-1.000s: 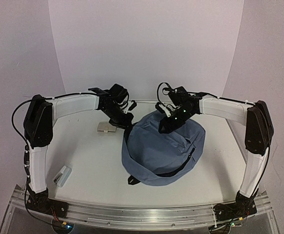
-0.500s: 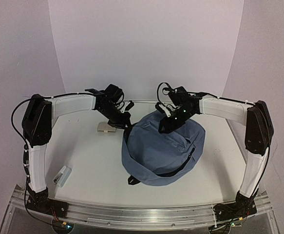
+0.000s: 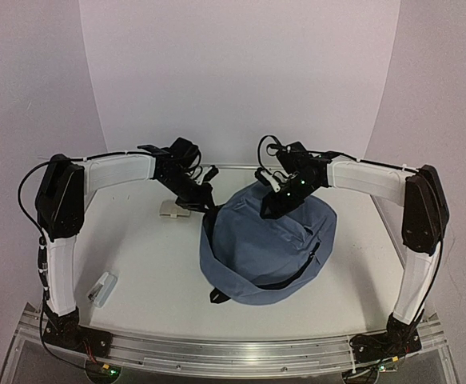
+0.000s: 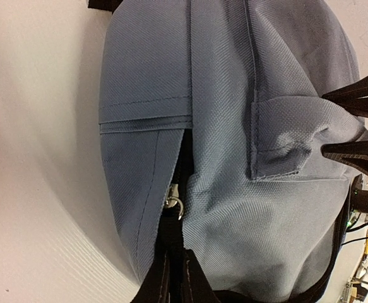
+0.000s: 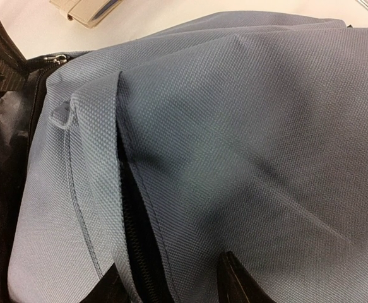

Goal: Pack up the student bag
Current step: Zip the student bag at the center of the board.

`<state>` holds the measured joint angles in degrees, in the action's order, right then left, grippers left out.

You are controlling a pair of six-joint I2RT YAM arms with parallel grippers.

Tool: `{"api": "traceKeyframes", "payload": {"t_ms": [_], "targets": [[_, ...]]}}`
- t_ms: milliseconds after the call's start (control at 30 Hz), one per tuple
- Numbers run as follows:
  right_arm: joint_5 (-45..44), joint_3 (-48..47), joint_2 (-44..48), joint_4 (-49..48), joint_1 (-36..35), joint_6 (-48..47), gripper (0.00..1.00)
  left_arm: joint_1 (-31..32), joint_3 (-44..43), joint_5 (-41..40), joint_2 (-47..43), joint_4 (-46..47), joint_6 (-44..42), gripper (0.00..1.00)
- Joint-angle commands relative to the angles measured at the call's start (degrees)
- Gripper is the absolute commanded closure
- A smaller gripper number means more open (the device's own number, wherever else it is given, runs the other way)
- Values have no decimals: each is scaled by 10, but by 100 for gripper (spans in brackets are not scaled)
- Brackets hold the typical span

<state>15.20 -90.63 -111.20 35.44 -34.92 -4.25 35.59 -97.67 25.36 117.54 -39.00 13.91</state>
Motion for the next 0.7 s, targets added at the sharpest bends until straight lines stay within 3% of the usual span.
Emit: {"api": "traceKeyframes", "payload": {"t_ms": [0, 133, 667], "targets": [[-41, 14, -8, 37, 14, 7, 56, -3, -1, -5, -18, 1, 6, 93], [-43, 13, -9, 37, 14, 8, 56, -3, -7, -8, -17, -3, 8, 100], [-69, 1, -34, 36, 26, 21, 57, 38, 137, -70, -181, -89, 5, 100]]}}
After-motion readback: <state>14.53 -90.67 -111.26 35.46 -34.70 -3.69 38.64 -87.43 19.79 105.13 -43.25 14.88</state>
